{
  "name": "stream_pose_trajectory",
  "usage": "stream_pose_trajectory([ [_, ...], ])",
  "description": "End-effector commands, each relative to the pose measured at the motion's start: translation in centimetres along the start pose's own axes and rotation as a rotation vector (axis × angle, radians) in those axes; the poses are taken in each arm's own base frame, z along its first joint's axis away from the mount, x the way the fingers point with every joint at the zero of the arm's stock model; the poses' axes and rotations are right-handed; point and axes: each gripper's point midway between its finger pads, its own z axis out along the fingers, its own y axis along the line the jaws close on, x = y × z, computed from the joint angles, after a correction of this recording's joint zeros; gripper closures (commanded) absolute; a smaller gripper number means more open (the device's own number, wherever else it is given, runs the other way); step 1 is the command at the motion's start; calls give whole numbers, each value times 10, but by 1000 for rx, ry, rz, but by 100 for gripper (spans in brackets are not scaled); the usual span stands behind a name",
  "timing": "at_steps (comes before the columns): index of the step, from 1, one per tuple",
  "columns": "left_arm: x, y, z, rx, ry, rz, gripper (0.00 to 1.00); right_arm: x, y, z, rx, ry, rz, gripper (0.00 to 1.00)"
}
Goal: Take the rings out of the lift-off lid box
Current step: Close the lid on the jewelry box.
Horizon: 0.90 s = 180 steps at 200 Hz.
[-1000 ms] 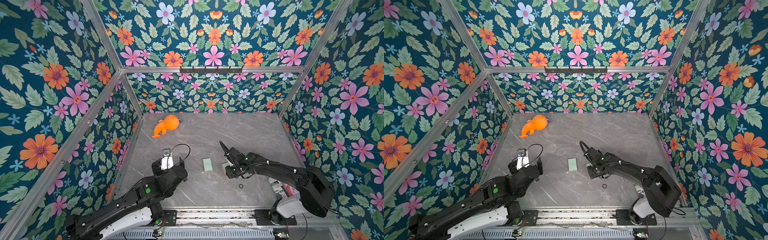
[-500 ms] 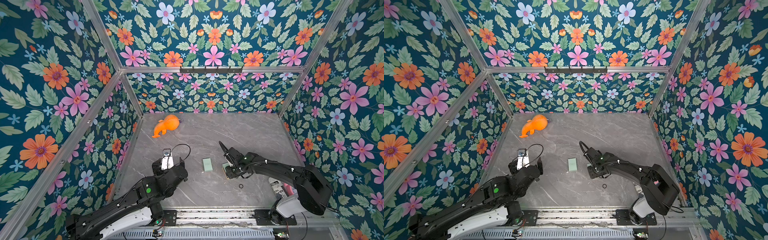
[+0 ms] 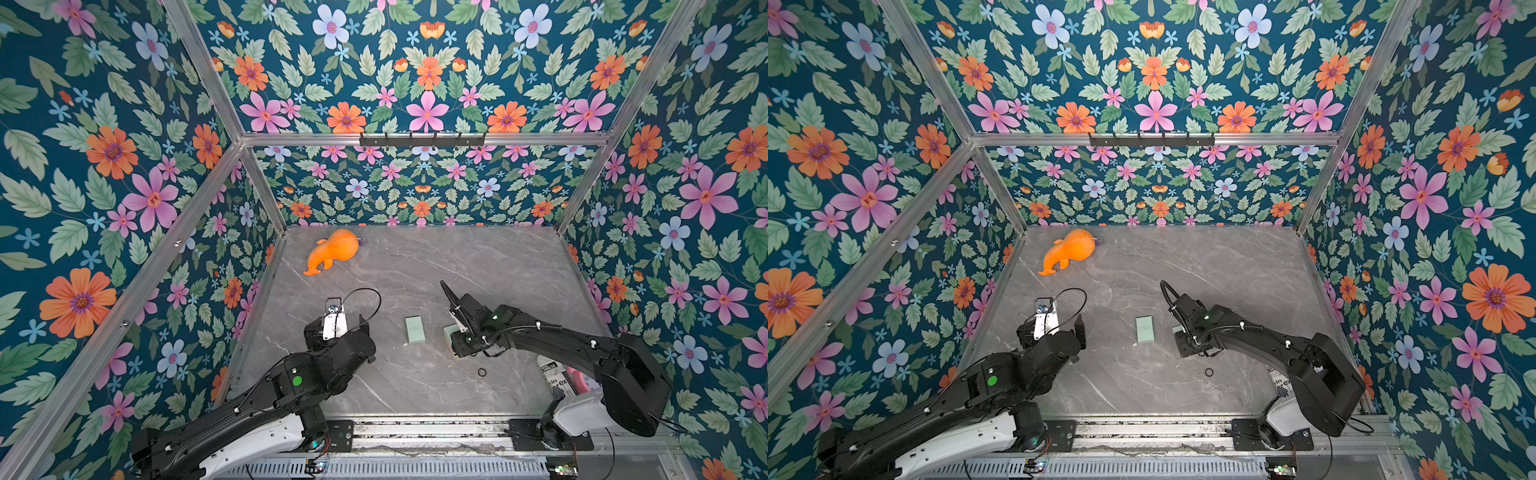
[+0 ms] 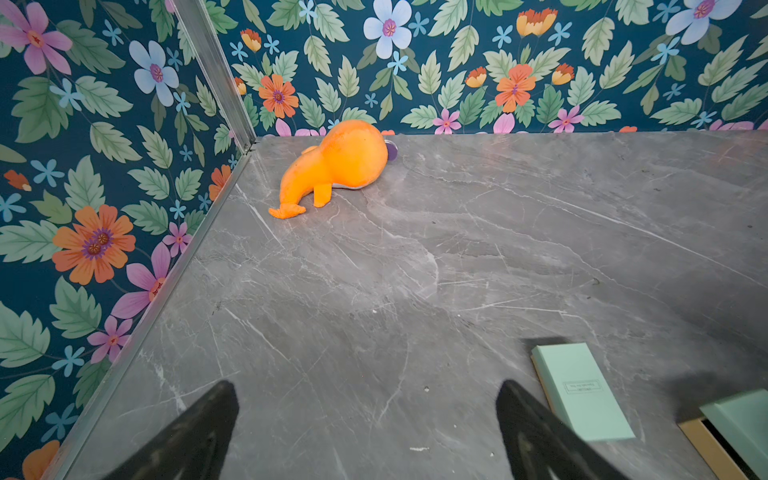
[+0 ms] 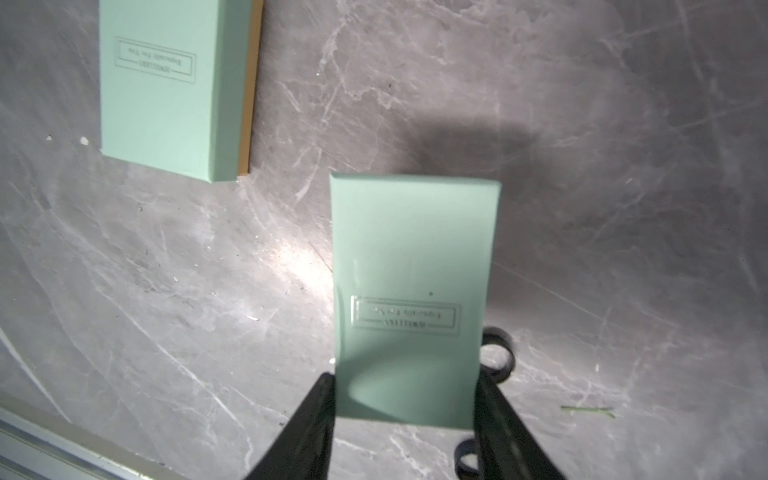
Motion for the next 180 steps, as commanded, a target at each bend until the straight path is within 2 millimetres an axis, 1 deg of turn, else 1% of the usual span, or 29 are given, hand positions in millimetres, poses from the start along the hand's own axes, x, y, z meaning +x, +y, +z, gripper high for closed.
stream_pose_trajectory([
  [1,-3,3,-1,-11,-9,-9,0,3,0,3,-1,21,14,52],
  [64,-3,2,-1,-11,-8,-5,0,6,-2,11,13,37,18,53],
  [127,-3,2,-1,-11,-9,-6,0,3,0,7,5,29,16,54],
  [180,-3,3,-1,-12,-9,-7,0,8,-3,13,19,47,17,55],
])
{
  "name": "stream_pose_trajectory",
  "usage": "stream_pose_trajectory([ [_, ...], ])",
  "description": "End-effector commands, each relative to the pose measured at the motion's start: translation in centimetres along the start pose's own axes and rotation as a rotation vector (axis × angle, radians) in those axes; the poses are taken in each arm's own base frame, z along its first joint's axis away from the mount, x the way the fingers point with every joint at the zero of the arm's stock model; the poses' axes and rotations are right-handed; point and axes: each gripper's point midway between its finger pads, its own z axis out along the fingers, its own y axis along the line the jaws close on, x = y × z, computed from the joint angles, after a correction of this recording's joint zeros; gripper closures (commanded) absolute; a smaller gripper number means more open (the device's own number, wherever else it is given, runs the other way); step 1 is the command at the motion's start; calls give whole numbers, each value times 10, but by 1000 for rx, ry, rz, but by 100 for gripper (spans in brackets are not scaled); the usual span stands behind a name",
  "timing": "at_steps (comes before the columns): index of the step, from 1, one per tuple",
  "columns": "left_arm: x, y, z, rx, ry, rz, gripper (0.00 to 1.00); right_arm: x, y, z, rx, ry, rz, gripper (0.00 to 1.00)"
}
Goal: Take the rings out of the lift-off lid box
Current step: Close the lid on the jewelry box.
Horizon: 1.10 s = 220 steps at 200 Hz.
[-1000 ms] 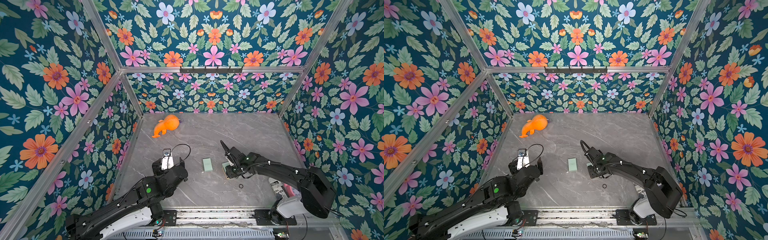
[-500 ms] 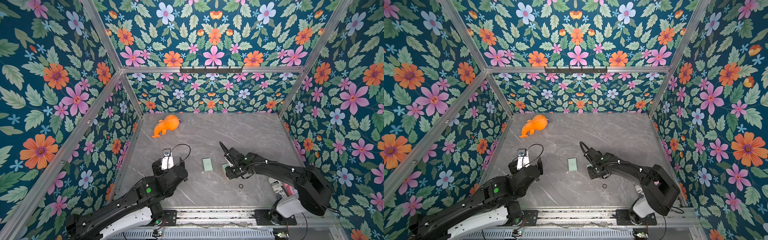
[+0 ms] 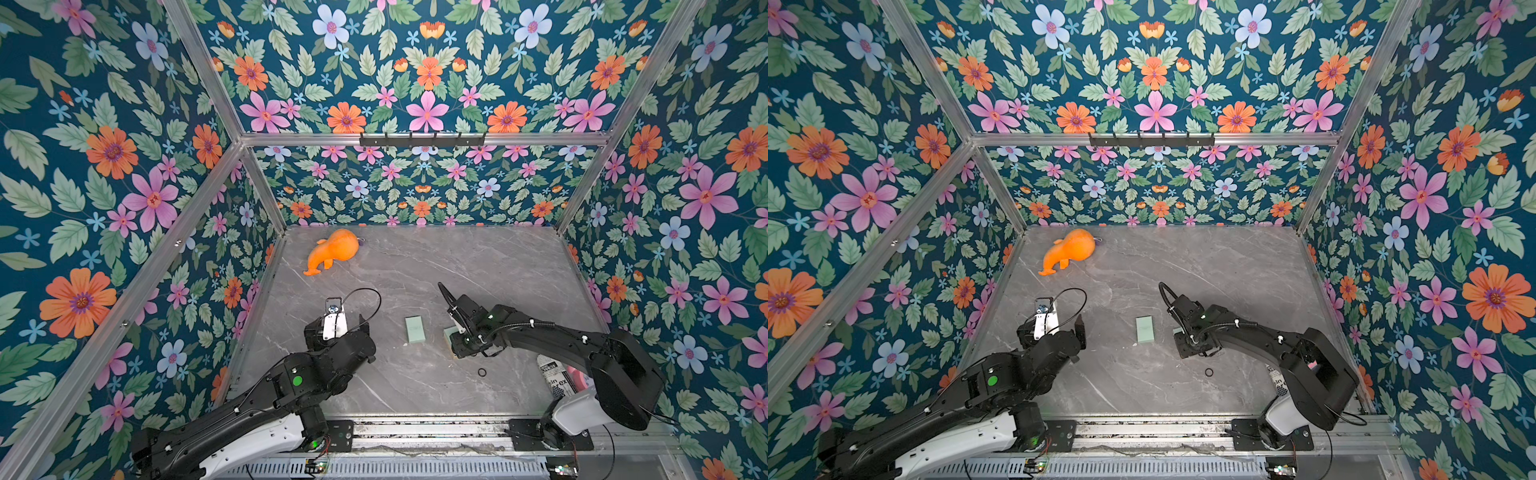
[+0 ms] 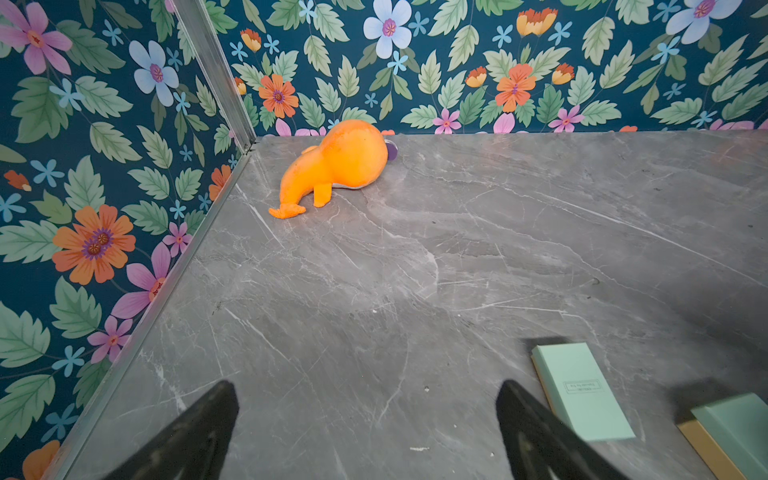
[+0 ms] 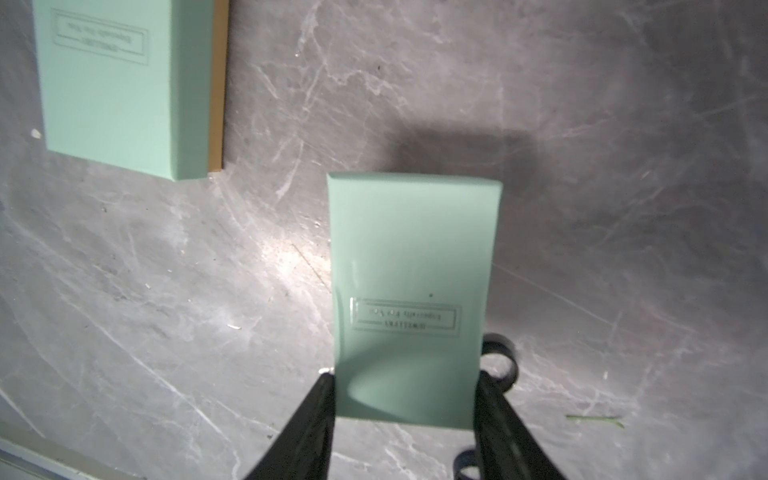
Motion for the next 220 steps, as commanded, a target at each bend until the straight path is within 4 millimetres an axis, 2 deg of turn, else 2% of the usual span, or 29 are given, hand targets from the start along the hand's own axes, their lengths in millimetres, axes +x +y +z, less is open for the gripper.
stream_pose_trajectory([
  [1,-3,2,-1,-11,-8,-6,1,5,-2,3,4,16,14,55],
  [71,-3,2,-1,-11,-8,-6,0,0,2,-7,-20,-14,22,57],
  [151,-2,2,-1,-10,-6,-4,0,9,1,6,-10,24,20,57],
  [220,-3,2,-1,-10,-7,-3,1,-1,-2,-10,24,-24,13,59],
])
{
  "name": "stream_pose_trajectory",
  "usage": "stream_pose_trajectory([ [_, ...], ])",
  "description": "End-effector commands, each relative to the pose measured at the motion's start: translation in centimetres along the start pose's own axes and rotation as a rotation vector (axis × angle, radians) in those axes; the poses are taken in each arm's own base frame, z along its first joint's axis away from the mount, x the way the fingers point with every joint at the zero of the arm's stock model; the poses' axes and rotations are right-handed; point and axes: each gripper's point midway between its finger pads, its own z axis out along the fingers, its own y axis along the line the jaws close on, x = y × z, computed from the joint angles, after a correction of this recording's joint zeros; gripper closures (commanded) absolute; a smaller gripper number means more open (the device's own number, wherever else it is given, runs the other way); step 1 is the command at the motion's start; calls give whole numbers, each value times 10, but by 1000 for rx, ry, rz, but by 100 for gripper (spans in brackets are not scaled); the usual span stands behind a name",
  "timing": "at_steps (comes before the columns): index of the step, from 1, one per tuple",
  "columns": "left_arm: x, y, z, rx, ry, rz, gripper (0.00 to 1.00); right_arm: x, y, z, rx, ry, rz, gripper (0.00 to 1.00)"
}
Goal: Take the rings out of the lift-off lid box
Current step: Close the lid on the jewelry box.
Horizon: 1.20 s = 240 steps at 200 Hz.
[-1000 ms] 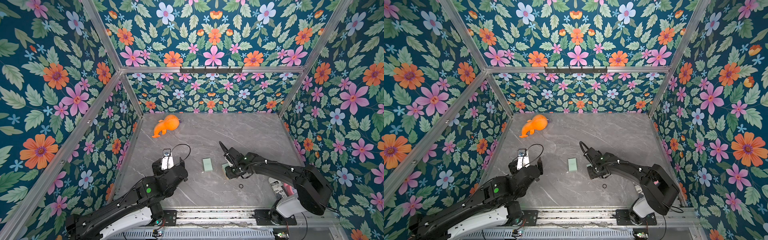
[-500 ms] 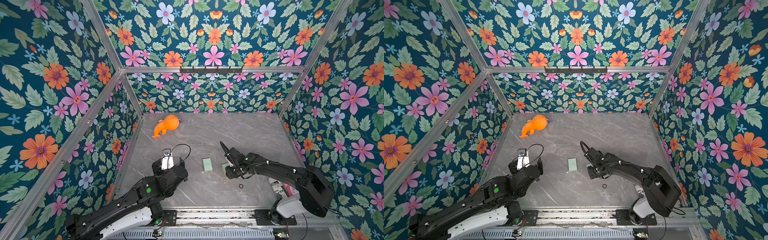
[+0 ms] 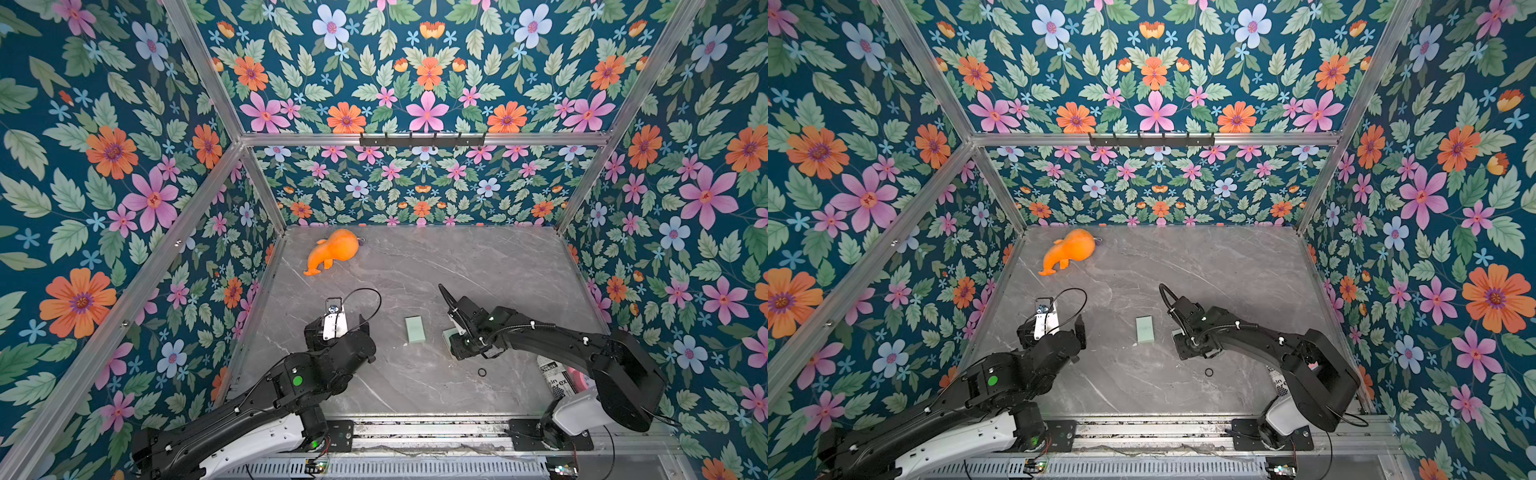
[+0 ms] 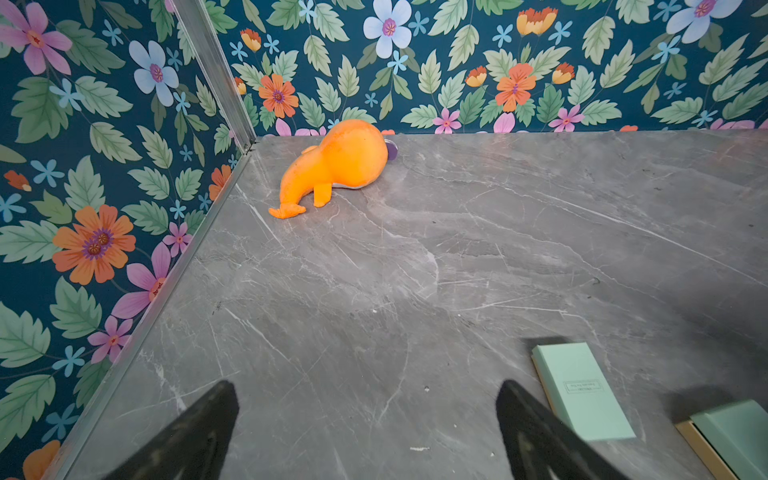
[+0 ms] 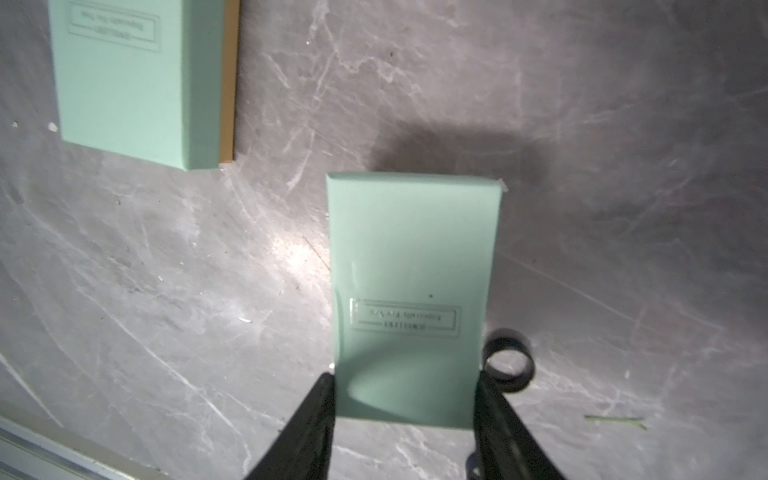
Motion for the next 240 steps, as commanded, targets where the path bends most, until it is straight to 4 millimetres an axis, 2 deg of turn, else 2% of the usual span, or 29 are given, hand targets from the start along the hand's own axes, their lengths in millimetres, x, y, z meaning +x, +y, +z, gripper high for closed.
stream_pose_trajectory([
  [1,-3,2,-1,-10,-7,-5,0,-2,-5,-6,39,-15,0,59],
  [91,-3,2,-1,-9,-7,-5,0,-1,1,2,47,11,-18,59],
  [240,-2,1,0,-8,-5,-1,0,-2,-2,7,90,26,-9,61],
])
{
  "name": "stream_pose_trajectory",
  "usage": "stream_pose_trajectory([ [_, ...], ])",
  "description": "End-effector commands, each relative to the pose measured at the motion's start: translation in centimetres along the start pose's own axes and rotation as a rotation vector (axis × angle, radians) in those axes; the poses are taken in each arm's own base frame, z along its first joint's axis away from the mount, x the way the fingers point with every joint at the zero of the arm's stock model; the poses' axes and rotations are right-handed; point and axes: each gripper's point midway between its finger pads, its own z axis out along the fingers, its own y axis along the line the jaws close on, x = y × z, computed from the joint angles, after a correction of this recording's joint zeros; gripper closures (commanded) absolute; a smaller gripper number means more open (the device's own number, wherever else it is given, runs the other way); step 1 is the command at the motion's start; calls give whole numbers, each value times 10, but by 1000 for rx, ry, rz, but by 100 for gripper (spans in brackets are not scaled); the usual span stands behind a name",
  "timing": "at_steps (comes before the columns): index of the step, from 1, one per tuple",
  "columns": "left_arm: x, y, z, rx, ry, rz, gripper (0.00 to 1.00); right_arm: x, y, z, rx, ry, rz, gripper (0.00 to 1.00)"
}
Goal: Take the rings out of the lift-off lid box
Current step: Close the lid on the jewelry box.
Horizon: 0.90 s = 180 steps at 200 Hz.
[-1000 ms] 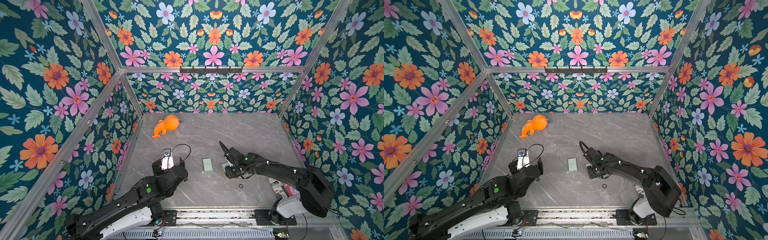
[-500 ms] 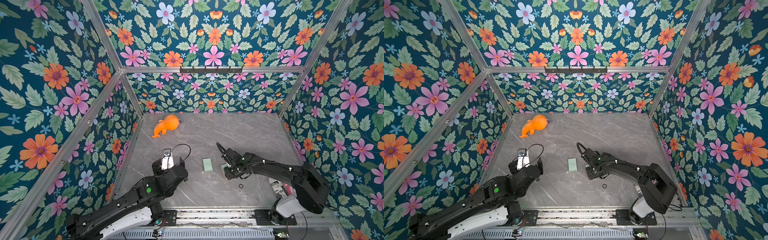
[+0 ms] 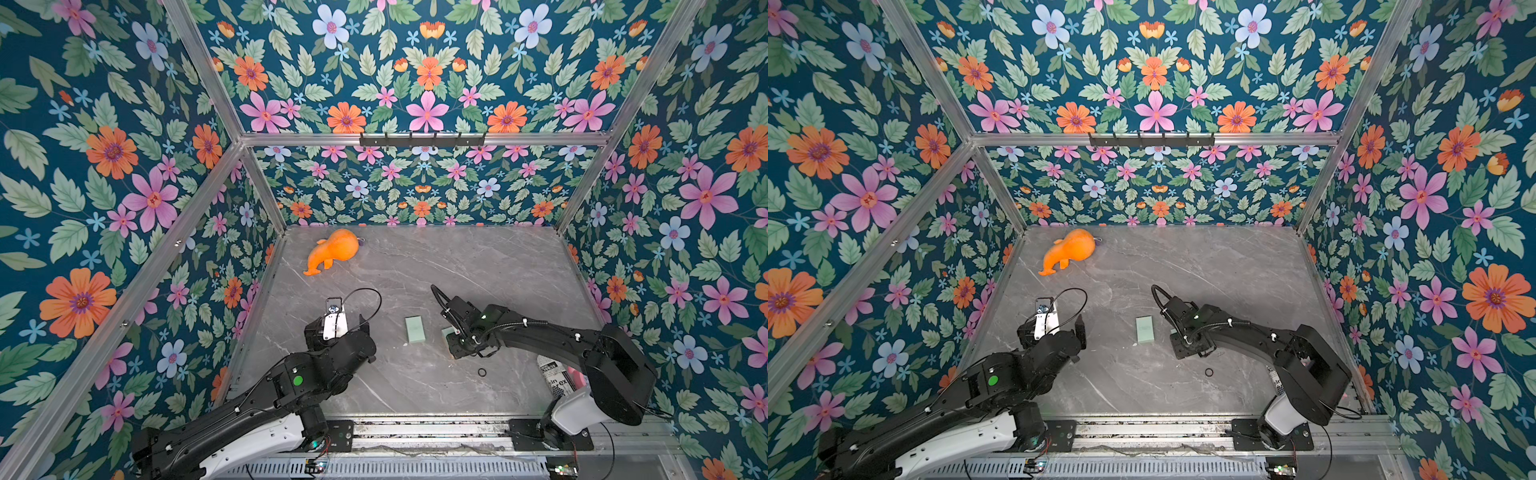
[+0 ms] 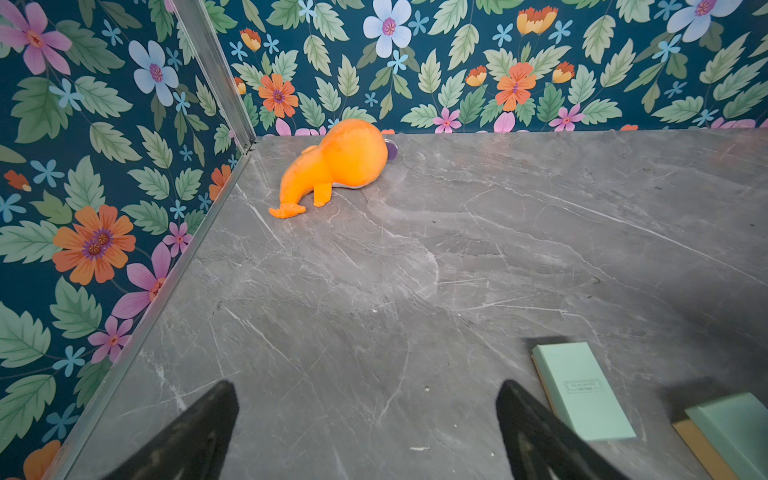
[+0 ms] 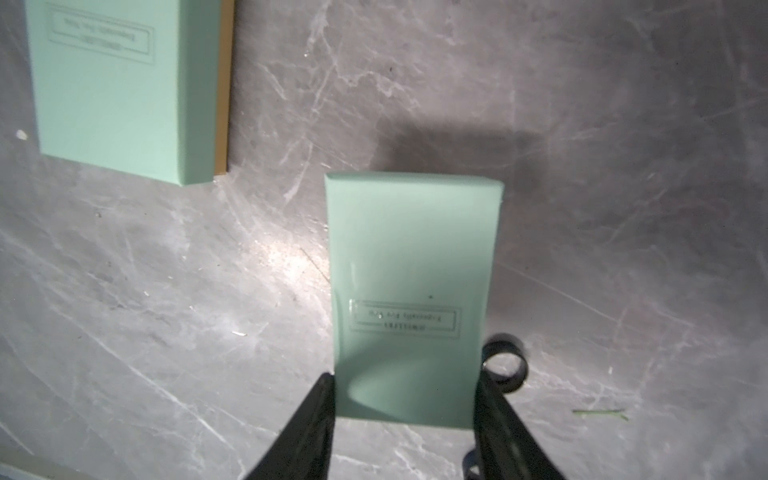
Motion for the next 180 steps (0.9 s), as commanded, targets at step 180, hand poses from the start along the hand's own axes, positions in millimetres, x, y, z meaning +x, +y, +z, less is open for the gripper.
stream_pose_trajectory([
  [180,-2,1,0,-8,-4,-1,1,15,-8,-4,30,44,49,63],
])
